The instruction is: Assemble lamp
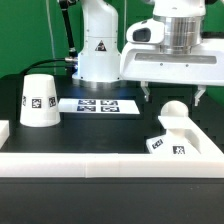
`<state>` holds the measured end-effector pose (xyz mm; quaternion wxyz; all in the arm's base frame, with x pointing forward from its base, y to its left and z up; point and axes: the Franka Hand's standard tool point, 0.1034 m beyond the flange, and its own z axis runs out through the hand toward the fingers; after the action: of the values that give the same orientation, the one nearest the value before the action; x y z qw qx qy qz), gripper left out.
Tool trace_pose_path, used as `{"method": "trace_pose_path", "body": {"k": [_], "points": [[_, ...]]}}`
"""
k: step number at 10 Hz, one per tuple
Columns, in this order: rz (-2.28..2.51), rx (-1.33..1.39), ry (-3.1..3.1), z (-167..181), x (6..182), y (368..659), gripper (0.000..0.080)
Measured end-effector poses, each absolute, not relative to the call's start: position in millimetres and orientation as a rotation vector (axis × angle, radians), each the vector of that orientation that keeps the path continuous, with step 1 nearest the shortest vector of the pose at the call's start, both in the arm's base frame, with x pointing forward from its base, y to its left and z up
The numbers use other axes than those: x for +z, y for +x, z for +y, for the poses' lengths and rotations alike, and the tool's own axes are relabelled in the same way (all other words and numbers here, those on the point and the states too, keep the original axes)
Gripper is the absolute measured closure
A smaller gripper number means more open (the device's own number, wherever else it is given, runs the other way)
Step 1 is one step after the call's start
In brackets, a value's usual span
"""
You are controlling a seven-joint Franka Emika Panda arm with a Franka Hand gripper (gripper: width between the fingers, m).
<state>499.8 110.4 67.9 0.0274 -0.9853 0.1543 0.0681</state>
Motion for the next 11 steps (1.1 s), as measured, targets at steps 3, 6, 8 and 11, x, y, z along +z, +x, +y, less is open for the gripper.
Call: {"method": "trace_pose_path", "body": {"k": [3,6,8,11], "points": [[0.567,0.209,-2.999,103.1,60.9,480.4,0.0101],[0.626,0.210,-2.973,104.6,59.2,479.1,0.0101],[0.787,0.215,-2.881,111.0,53.3,467.2,0.0101],[0.839,0.194,-2.833,128.1,45.9,454.0,0.0101]]}}
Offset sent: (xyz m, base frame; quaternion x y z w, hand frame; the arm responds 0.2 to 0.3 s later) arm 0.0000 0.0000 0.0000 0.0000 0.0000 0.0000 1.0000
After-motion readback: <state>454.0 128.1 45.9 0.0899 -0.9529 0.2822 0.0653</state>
